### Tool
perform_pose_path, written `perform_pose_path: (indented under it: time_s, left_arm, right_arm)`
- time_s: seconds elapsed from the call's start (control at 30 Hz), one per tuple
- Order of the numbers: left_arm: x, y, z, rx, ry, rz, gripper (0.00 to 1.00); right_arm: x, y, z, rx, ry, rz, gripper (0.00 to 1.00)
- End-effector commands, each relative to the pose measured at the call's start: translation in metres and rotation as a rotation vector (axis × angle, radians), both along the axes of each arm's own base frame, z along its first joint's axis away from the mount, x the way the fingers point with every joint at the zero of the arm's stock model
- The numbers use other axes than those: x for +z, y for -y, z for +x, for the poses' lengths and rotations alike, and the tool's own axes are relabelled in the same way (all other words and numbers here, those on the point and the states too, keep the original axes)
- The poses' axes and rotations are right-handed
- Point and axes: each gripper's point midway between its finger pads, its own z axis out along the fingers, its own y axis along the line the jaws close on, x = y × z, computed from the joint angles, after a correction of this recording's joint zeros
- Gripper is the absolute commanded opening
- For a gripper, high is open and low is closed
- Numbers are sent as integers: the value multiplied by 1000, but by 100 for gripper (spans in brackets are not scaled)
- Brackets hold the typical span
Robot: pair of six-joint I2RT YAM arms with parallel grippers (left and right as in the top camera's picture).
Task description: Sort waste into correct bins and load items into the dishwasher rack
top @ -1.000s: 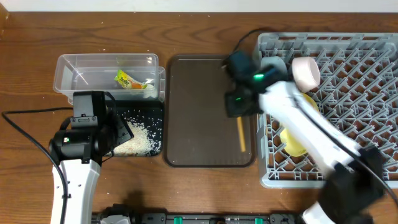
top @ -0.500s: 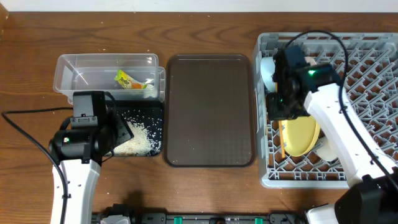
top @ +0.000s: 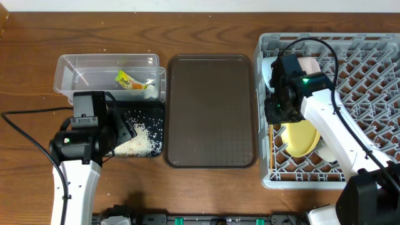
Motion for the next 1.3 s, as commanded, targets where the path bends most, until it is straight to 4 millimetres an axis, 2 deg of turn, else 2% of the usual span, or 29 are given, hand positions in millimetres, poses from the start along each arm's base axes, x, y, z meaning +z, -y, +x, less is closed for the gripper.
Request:
perform_pose_path:
  time_s: [0.0,0.1,0.2,0.3,0.47,0.63,0.8,0.87,1.03,1.27]
  left_arm:
    - [1,3,5,-89,14,41,77]
    - [3,11,9,-152,28,55,80]
    - [0,20,9,-215,13,65,80]
    - [-7,30,-3,-254,-44,60,81]
    - [-8,35,-19,-237,-83,40,77]
    - [14,34,-31,-258,39,51,77]
    - [45,46,-48,-339,282,26,77]
    - [50,45,-57,-304,342,9,87]
    - [64,44,-67,-296,437,6,89]
    - [64,44,-69,-296,441,7,90]
  right_arm:
    - [29,-3,18,-8,113,37,40]
    - [56,-6,30,-10,233,72,44]
    - [87,-7,35,-9,350,105,62]
    - [109,-5,27,-9,413,123,62]
    - [133,8,9,-53,470,107,67]
    - [136,22,-16,-107,505,92,80]
    - [132,34,-44,-134,633,124,99]
    - [133,36,-55,-136,698,148,99]
    - [140,40,-77,-131,814,206,99]
    - [140,45,-96,-131,819,207,99]
